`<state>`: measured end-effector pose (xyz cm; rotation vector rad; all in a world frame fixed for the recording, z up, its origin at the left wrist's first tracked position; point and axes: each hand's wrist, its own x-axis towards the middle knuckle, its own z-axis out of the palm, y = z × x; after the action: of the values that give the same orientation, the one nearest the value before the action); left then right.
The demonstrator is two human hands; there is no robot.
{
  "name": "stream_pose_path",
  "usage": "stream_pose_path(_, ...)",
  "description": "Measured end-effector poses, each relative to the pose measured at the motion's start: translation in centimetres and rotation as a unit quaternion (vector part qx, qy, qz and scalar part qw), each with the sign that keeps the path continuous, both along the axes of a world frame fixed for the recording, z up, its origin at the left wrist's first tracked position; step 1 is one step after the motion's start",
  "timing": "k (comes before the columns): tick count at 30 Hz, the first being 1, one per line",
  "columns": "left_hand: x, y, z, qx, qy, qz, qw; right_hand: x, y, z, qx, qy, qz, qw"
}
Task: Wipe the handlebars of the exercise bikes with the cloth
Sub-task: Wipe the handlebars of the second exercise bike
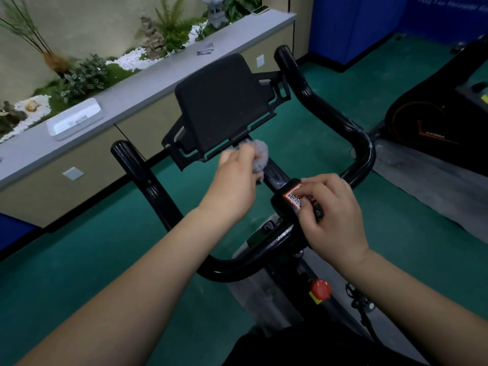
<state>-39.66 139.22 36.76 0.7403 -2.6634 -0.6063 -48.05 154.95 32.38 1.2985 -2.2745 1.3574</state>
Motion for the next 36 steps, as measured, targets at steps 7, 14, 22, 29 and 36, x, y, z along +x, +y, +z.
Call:
stream_pose_path(7, 1.2, 0.9, 1.0, 0.088, -0.032, -0.126, 0.988, -0.1, 0.1, 0.0, -0.005, 0.002, 0.004, 1.000)
stream_pose_path(14, -0.2, 2.3, 1.8, 0.121, -0.039, -0.116, 0.985, 0.0, 0.0, -0.1, -0.014, 0.004, 0.001, 1.000)
stream_pose_path(22, 1.1, 1.9, 1.3, 0.156, -0.045, -0.094, 0.982, -0.2, 0.0, -0.1, -0.014, 0.007, -0.005, 1.000)
stream_pose_path(29, -0.7, 2.6, 2.3, 0.128, -0.053, -0.105, 0.985, 0.0, 0.1, -0.2, -0.006, 0.006, 0.002, 1.000)
stream_pose_path(36, 4.6, 2.5, 2.2, 0.187, -0.047, -0.035, 0.981, -0.5, 0.3, 0.3, 0.027, -0.044, 0.028, 0.998)
